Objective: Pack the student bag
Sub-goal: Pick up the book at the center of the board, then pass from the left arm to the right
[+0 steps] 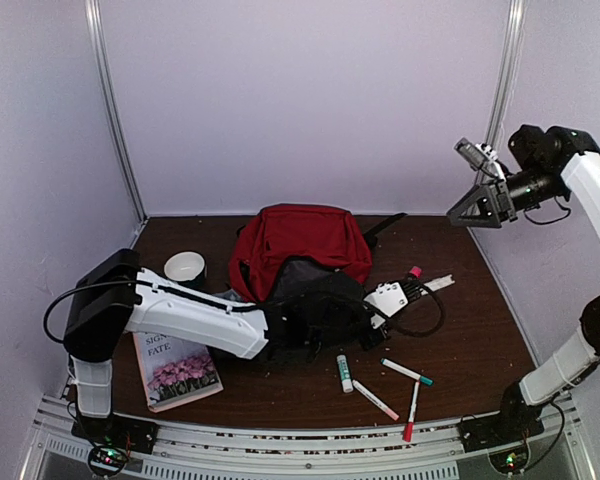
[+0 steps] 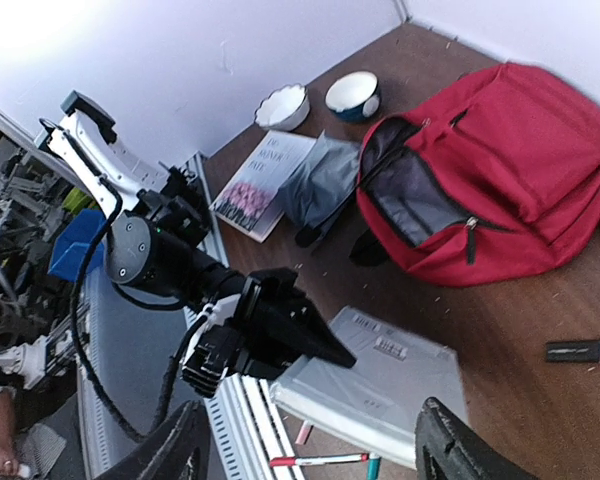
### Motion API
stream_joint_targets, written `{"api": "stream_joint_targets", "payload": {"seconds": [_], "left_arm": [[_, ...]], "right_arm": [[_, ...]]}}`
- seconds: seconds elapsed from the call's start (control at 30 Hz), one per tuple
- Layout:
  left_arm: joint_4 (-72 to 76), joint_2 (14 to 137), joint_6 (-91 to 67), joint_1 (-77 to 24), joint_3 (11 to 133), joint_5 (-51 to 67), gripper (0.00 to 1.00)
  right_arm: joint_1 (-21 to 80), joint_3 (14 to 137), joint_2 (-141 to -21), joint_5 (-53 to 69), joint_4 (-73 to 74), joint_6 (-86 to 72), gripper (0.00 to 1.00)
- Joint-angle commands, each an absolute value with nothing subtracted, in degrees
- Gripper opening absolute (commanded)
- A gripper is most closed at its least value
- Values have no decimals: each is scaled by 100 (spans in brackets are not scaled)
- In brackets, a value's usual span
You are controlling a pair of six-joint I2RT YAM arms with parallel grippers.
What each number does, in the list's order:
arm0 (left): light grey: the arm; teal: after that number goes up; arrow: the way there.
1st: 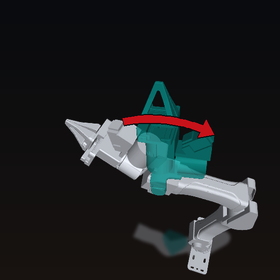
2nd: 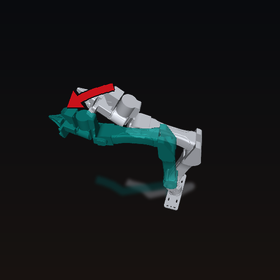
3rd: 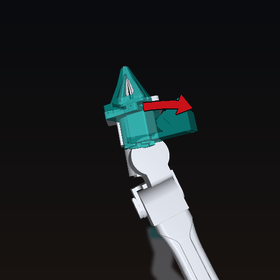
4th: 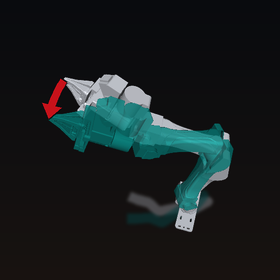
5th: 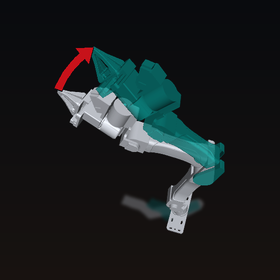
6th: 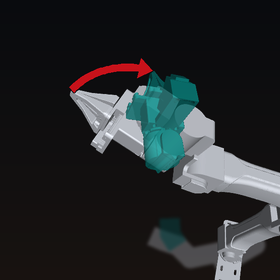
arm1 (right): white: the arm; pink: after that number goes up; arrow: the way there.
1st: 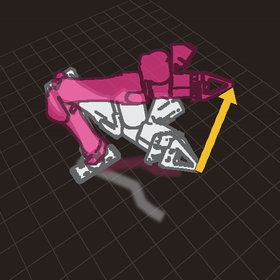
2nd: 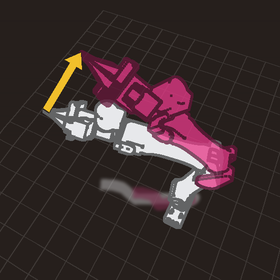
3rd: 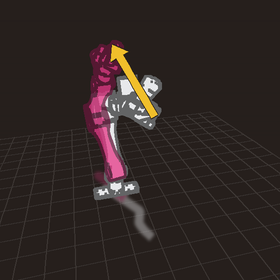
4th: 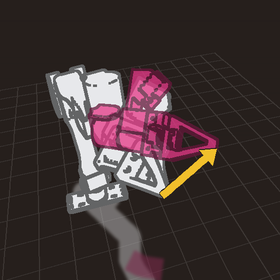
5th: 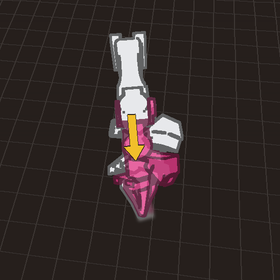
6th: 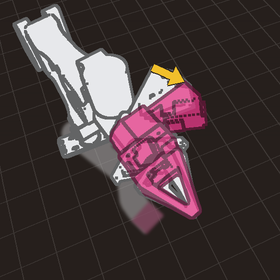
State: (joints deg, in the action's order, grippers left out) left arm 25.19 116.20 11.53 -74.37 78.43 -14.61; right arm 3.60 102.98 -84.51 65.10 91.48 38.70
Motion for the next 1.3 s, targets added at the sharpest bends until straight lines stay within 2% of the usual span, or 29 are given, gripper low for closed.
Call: {"api": "stream_joint_targets", "payload": {"seconds": [0.0, 0.07, 0.13, 0.2, 0.37, 0.47, 0.57, 0.63, 0.87, 1.07, 1.27], "left_arm": [[2504, 10755, 194, -7173, 8695, -494, 9], [2492, 10623, -713, -6815, 8630, 181, 7], [2817, 10486, -1719, -6371, 8376, 855, 6], [3501, 10361, -2695, -5873, 7991, 1434, 6], [4996, 10016, -4671, -5068, 7107, 2122, 5], [5119, 9664, -4851, -4870, 6669, 2103, 4], [5005, 9407, -4864, -4794, 6499, 2106, 4], [5018, 9318, -4952, -4774, 6462, 2183, 3], [4847, 9155, -5225, -4726, 6620, 2557, 1], [4999, 9094, -5449, -4704, 6675, 2627, 0], [5235, 9135, -5505, -4644, 6648, 2570, 0]], "right_arm": [[3, 11139, -8265, 6384, 9290, 3374, 74], [-17, 11171, -8069, 6279, 9049, 3243, 85], [-18, 10706, -7757, 6101, 8242, 2623, 99], [-23, 9952, -7362, 5965, 7151, 1994, 100], [22, 8126, -6632, 6450, 4563, 1343, 99], [268, 7327, -6747, 6481, 3647, 732, 91], [690, 6958, -7154, 6448, 3414, 666, 79], [886, 6829, -7429, 6491, 3129, 546, 77], [1394, 7049, -8079, 6986, 2514, 503, 77], [1826, 6327, -7899, 7321, 689, -880, 78], [2156, 5768, -7740, 7580, 288, -1309, 75]]}}
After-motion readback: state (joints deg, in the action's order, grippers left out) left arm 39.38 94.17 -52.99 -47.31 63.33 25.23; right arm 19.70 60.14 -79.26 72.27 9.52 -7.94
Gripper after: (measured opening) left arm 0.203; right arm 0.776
